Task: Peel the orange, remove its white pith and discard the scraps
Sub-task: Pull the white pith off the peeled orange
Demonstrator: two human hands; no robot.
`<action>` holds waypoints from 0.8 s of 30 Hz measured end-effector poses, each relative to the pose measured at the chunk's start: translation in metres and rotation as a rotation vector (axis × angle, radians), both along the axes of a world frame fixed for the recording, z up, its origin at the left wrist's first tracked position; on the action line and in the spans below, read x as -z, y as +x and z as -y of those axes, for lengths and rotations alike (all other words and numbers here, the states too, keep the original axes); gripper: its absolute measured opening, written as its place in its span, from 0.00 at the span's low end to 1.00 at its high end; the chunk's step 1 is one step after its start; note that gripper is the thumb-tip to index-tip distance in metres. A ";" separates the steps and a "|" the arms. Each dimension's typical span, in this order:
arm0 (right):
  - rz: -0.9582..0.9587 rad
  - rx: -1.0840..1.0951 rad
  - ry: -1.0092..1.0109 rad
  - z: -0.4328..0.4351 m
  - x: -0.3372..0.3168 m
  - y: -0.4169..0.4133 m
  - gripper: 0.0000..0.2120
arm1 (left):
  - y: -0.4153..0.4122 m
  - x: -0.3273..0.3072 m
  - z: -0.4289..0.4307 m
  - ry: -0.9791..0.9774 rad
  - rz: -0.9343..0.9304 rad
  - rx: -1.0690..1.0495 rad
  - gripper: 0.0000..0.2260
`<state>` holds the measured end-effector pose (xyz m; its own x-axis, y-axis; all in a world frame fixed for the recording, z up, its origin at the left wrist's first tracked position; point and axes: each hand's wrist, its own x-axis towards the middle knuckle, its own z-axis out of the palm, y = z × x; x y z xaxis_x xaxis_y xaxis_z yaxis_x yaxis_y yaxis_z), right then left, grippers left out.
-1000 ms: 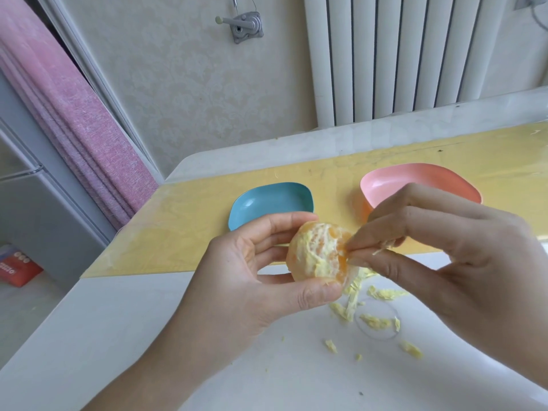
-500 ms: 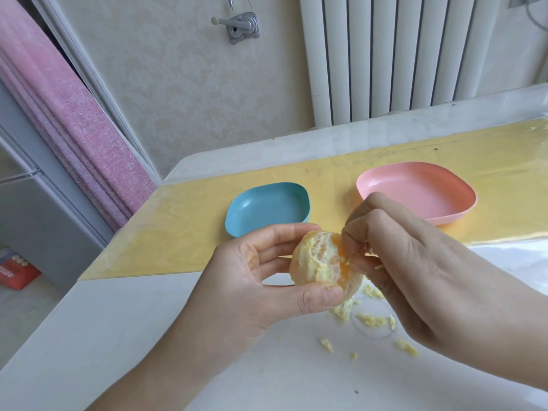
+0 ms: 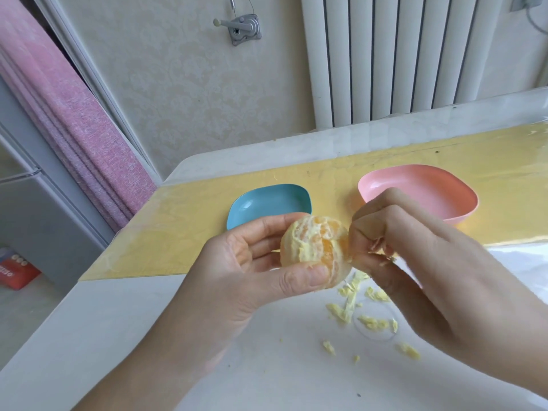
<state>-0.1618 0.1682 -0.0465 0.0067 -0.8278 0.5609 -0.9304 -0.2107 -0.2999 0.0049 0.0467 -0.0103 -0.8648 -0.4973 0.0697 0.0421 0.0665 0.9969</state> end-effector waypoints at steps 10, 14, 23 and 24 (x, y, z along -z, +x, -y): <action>0.310 -0.096 -0.377 -0.009 -0.005 0.011 0.11 | 0.000 0.003 -0.002 -0.106 -0.029 -0.067 0.26; 0.327 -0.074 -0.390 -0.013 -0.009 0.016 0.12 | -0.001 0.004 -0.004 -0.168 -0.062 -0.095 0.26; 0.470 -0.086 -0.329 -0.013 -0.014 0.016 0.13 | 0.001 0.003 -0.007 -0.310 -0.099 -0.125 0.27; 0.490 -0.091 -0.317 -0.012 -0.015 0.016 0.14 | 0.001 0.004 -0.007 -0.326 -0.094 -0.128 0.27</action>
<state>-0.1459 0.1807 -0.0318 -0.2524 -0.6277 0.7364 -0.6736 -0.4324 -0.5994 0.0060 0.0540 -0.0138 -0.7792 -0.5394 0.3191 0.1039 0.3910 0.9145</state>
